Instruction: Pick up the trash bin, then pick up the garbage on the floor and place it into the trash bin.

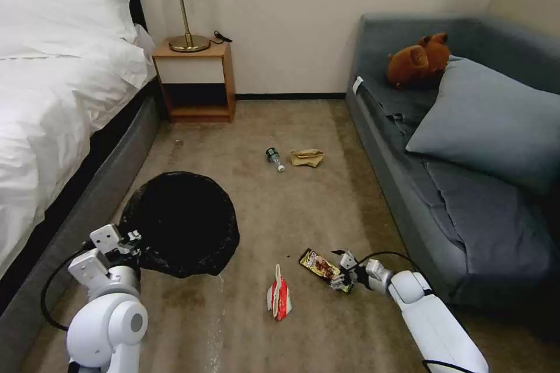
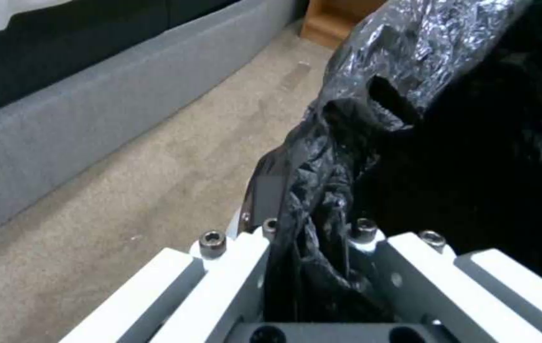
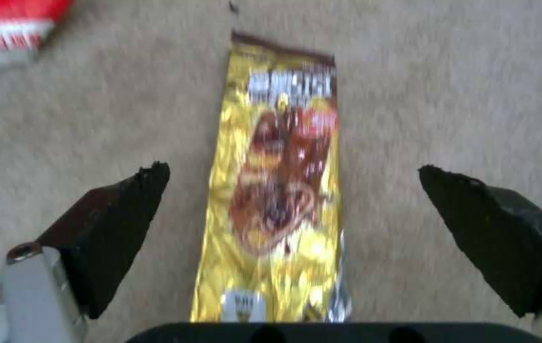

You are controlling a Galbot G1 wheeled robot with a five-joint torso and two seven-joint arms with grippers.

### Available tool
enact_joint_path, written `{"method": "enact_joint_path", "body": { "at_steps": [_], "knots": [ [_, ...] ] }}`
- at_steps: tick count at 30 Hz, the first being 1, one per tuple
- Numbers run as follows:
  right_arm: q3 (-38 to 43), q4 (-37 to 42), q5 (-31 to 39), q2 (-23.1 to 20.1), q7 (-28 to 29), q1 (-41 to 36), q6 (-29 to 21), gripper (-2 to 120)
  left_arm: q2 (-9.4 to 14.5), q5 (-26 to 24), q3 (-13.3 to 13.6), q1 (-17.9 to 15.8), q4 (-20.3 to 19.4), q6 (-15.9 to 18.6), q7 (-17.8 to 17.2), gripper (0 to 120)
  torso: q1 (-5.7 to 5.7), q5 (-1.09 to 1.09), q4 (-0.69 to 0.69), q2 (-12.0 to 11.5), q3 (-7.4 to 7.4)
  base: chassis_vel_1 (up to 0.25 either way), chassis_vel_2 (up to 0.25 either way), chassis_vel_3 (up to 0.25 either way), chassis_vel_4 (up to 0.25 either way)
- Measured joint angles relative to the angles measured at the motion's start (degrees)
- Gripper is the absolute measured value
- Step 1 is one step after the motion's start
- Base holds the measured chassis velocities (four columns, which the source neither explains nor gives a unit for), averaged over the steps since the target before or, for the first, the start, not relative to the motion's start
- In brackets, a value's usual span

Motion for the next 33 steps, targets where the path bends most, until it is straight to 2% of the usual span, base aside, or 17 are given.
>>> {"method": "enact_joint_path", "body": {
  "at_steps": [9, 25, 27, 31, 33],
  "knots": [
    [3.7, -5.4, -2.2, 0.9, 0.3, 1.5, 1.2, 100, 0.3, 0.0, 1.4, -1.2, 1.6, -0.1, -0.1, 2, 0.00, 0.00, 0.00, 0.0, 0.00, 0.000, 0.000, 0.000, 0.000],
    [6.0, -9.5, -3.5, 2.3, 2.8, 1.8, 2.5, 99, 0.3, -0.1, 1.1, -0.9, 2.2, -0.8, 0.0, 2, 0.00, 0.00, 0.01, 0.0, 0.00, 0.000, 0.000, 0.000, 0.000],
    [6.0, -9.8, -3.4, 2.6, 3.3, 1.8, 3.0, 88, 0.1, -0.1, 1.0, -1.0, 2.3, -1.0, -0.2, 2, 0.00, -0.01, 0.00, 0.0, 0.00, 0.000, 0.000, 0.000, 0.000],
    [6.0, -10.0, -3.3, 3.0, 3.6, 1.7, 3.2, 81, 0.1, -0.1, 1.0, -1.0, 2.3, -1.2, -0.2, 2, 0.00, -0.01, 0.00, 0.0, 0.00, 0.000, 0.000, 0.000, 0.000],
    [5.9, -10.0, -3.2, 3.2, 4.1, 1.4, 3.3, 69, 0.1, -0.1, 0.9, -0.8, 2.3, -1.2, -0.2, 2, 0.00, -0.03, -0.01, 0.0, 0.00, 0.000, 0.000, 0.000, 0.000]
  ]
}}
